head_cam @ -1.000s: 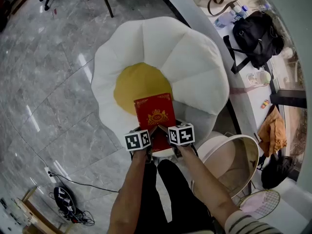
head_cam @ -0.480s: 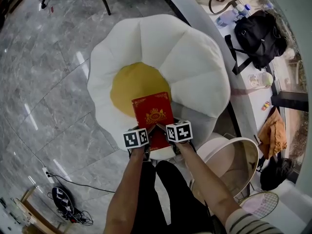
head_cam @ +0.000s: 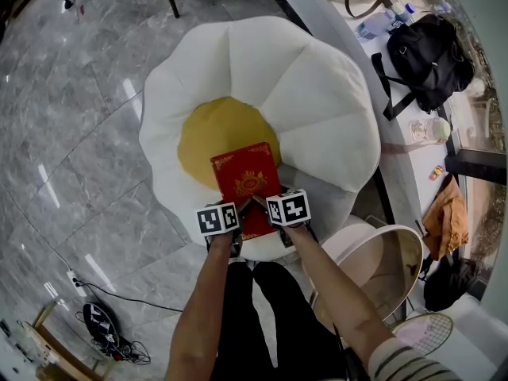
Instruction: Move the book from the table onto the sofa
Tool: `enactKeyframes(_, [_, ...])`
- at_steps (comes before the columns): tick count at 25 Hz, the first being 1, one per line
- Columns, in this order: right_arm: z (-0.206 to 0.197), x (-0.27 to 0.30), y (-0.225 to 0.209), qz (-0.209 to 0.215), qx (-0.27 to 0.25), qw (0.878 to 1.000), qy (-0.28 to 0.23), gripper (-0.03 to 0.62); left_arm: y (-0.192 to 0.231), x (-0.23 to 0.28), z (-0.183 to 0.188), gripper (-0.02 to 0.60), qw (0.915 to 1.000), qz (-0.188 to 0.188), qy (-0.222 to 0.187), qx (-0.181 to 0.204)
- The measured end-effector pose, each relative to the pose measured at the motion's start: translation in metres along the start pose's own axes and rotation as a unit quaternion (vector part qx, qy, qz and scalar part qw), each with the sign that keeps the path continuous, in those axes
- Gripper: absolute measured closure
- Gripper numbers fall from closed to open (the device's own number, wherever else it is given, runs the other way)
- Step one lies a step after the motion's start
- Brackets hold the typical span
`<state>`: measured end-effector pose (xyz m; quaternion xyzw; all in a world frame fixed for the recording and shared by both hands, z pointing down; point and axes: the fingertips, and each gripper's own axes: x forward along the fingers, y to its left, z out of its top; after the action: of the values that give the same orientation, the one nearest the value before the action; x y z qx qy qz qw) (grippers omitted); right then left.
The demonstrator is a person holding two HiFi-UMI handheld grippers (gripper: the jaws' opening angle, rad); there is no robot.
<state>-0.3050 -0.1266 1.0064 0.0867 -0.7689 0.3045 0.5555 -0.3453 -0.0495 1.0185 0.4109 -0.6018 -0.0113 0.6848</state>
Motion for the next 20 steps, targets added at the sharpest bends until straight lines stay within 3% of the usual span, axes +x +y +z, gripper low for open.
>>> enactKeyframes(20, [0.000,0.039,-0.023,-0.020,-0.021,1.000,0.008,0.235,0.020,0.042,0.002,0.219,0.9995,-0.002,-0.008,-0.030])
